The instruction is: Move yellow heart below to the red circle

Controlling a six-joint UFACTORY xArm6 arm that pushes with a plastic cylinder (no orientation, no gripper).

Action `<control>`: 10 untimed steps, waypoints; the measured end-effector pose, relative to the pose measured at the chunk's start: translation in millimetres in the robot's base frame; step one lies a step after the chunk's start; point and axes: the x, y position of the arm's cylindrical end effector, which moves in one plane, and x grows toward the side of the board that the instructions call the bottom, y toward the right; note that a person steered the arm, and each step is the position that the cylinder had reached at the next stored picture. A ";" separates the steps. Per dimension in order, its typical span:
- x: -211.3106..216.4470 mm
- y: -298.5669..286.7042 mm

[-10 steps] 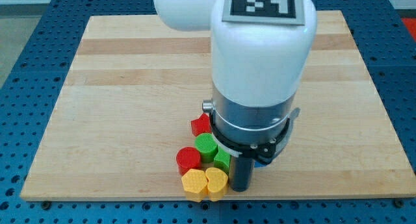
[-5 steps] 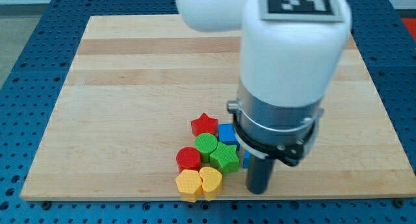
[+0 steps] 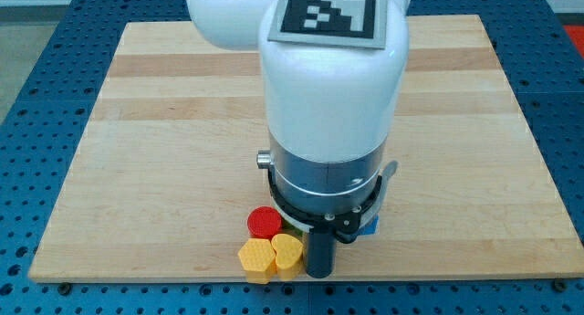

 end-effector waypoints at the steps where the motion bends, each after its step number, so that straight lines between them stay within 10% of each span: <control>1: -2.1 -4.8; 10: -0.1 -10.6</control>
